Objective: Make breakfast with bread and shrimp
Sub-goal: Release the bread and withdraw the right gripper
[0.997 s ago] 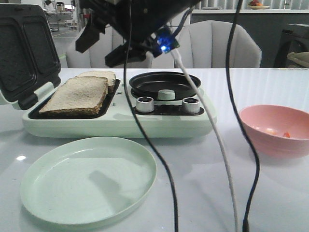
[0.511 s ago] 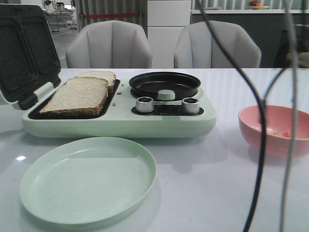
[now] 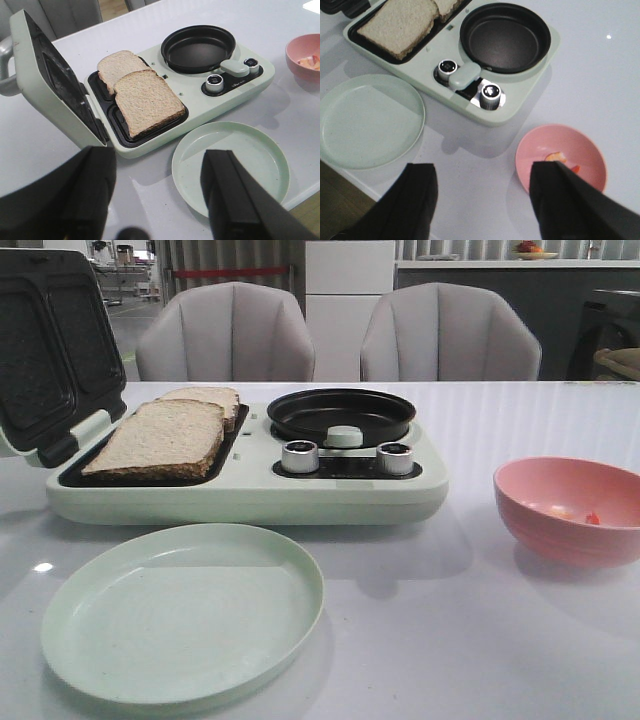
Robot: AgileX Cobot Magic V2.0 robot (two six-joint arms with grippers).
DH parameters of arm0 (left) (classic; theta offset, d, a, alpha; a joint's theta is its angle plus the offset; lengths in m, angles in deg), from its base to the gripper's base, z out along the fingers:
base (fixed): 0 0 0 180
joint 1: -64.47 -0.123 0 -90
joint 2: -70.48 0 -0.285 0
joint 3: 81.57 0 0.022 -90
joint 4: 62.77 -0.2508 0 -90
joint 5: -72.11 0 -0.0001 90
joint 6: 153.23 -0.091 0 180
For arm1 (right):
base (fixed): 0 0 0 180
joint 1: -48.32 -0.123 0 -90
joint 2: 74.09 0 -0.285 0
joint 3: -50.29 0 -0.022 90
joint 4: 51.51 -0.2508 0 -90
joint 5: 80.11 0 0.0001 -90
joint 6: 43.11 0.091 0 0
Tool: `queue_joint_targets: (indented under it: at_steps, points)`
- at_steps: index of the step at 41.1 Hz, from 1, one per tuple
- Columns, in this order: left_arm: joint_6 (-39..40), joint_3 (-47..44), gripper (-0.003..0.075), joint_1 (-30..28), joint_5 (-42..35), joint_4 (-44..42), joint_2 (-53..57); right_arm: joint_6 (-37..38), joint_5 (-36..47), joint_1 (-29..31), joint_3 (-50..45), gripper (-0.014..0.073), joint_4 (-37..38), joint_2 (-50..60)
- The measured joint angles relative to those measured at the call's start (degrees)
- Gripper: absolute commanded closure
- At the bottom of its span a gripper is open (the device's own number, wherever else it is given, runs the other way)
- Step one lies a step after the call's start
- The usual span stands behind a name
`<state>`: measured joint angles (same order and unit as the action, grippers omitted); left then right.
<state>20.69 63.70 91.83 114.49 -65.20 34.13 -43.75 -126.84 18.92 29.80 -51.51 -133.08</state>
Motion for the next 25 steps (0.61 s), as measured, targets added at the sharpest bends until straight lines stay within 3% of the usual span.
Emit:
queue_joint_targets:
  at_steps: [13, 20, 25]
  points:
    - [0.0, -0.3, 0.0282, 0.0, 0.0, -0.1, 0.0, 0.2, -0.6, 0.0, -11.3, 0.0077, 0.0, 17.1]
    - [0.0, -0.4, 0.0282, 0.0, 0.2, -0.2, -0.1, 0.2, -0.6, 0.0, -12.1, 0.0077, 0.0, 18.8]
    - [2.0, 1.2, 0.0282, 0.0, 4.4, -3.0, -2.1, 0.3, -0.6, 0.0, -12.2, 0.0077, 0.0, 18.8]
